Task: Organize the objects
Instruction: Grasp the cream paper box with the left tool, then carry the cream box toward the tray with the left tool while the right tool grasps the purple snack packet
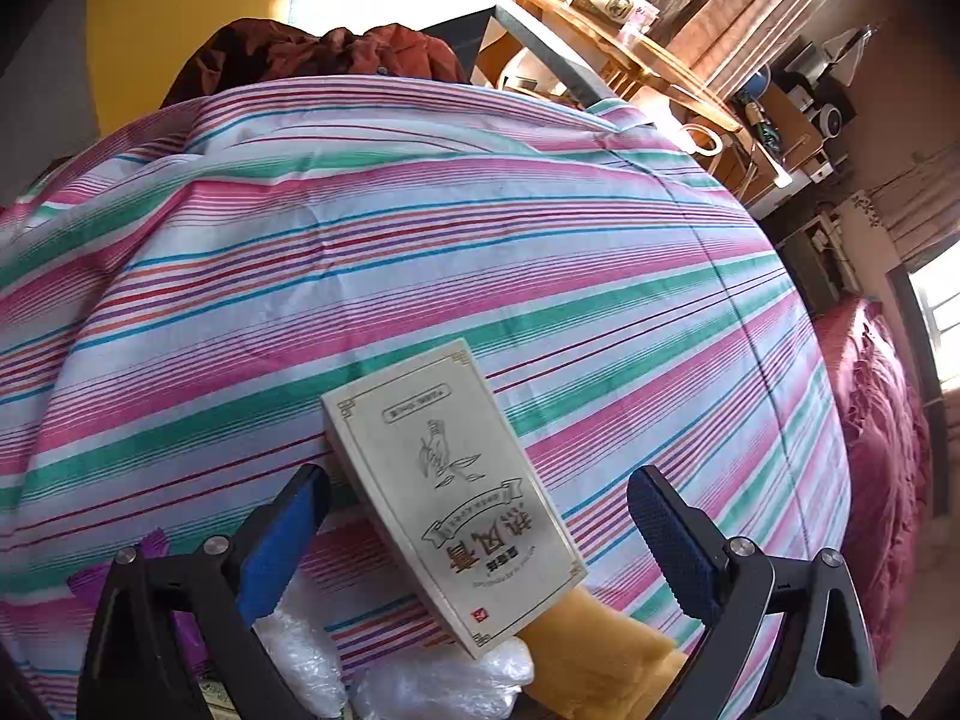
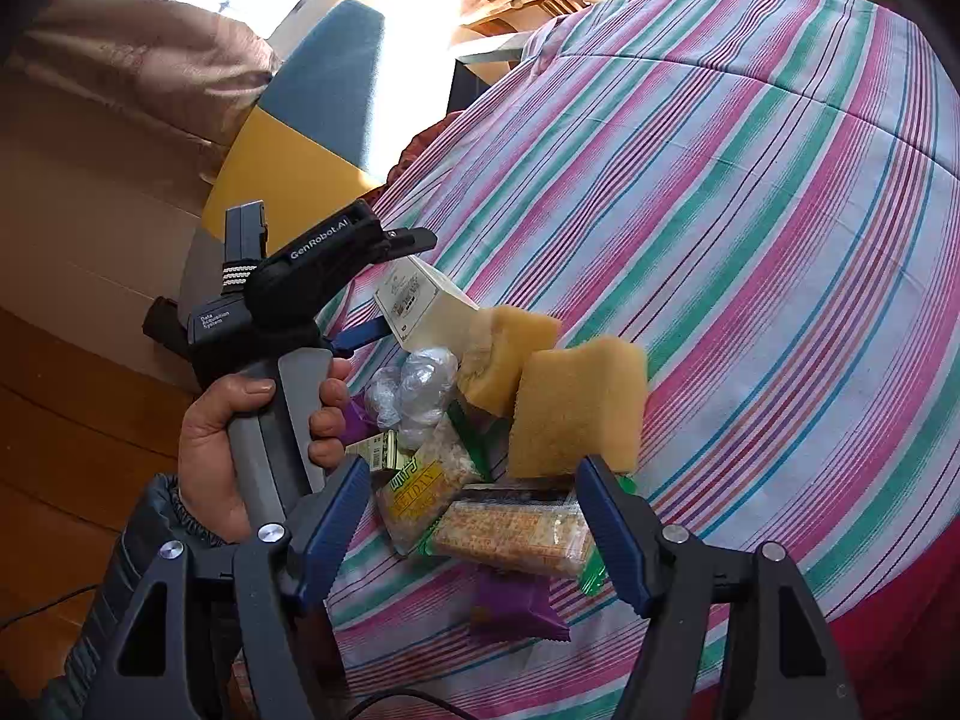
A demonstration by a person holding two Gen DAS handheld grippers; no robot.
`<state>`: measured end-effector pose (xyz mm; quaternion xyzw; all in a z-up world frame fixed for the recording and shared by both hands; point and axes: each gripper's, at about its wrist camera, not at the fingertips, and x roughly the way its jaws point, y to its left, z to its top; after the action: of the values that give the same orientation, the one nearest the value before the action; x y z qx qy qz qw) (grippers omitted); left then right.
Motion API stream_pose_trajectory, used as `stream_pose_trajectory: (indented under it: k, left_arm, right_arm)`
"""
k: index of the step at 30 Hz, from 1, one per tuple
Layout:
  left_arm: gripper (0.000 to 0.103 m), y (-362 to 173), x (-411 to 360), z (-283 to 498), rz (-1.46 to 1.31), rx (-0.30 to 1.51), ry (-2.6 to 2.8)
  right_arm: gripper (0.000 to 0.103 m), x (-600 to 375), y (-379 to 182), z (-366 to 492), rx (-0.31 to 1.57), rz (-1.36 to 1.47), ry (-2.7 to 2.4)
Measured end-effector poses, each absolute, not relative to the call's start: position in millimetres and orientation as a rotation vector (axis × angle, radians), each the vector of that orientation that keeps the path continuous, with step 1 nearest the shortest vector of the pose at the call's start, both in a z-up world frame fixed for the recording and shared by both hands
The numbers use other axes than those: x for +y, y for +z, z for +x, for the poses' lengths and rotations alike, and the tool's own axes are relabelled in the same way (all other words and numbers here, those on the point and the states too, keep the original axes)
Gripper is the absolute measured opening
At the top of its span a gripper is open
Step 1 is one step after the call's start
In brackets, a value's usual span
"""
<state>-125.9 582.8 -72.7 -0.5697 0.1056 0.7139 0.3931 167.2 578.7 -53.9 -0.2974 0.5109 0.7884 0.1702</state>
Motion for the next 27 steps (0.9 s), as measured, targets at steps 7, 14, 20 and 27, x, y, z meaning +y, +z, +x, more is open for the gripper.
stream_pose_trajectory:
  k: [7,14,20,27]
  left_arm:
    - [0.076,-79,587,-112,-1.438,0.439,1.846]
    - [0.051,-62,586,-82,-1.222,0.534,1.874]
    - [0.051,-16,543,-69,-1.028,0.486,1.946]
    - [0.051,15,464,-64,-1.03,0.349,1.961]
  right_arm:
    - [0.072,578,-54,168,1.471,-0.844,2.248]
    - [0.072,577,-53,167,1.395,-0.871,2.242]
    - [0.07,574,-52,162,1.316,-0.912,2.246]
    - [0.07,573,-58,155,1.283,-0.981,2.227]
